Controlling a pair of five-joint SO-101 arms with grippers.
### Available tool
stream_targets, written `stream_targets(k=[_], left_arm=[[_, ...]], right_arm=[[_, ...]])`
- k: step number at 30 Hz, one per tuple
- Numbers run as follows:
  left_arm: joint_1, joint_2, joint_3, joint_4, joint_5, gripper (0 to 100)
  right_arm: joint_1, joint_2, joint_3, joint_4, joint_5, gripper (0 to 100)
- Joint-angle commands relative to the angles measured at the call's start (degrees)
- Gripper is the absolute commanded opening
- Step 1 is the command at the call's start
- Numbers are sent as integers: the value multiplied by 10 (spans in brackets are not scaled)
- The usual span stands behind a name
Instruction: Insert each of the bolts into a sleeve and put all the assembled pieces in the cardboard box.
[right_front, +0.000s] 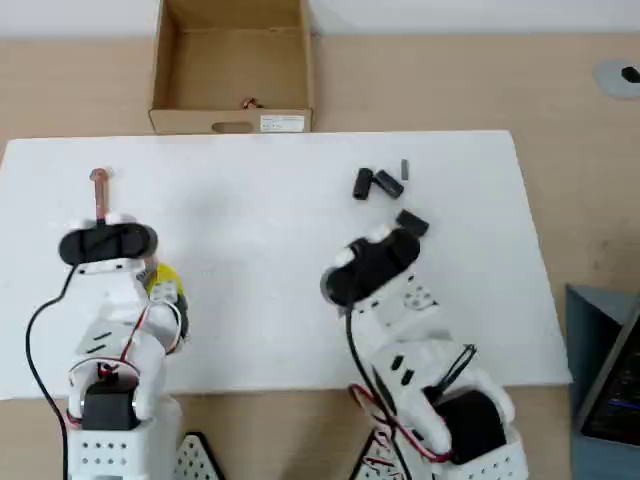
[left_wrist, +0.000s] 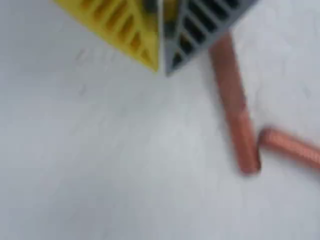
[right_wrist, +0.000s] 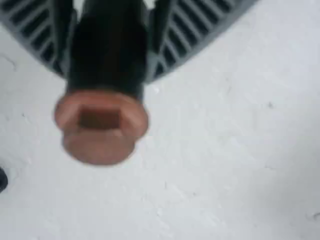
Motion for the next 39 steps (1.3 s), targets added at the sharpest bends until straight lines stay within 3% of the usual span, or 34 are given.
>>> stream_targets(k=[1, 14, 26, 39], left_arm=[[-12, -4, 18, 0, -15, 2], [-25, -4, 46, 0, -14, 3], [-25, -4, 54, -3, -13, 3], [-36, -4, 54, -4, -11, 3]], right_arm=[[11, 102, -107, -42, 2, 9], [12, 613, -471, -200, 11, 9], [12, 991, -836, -229, 90, 9], [20, 1408, -1289, -229, 87, 9]])
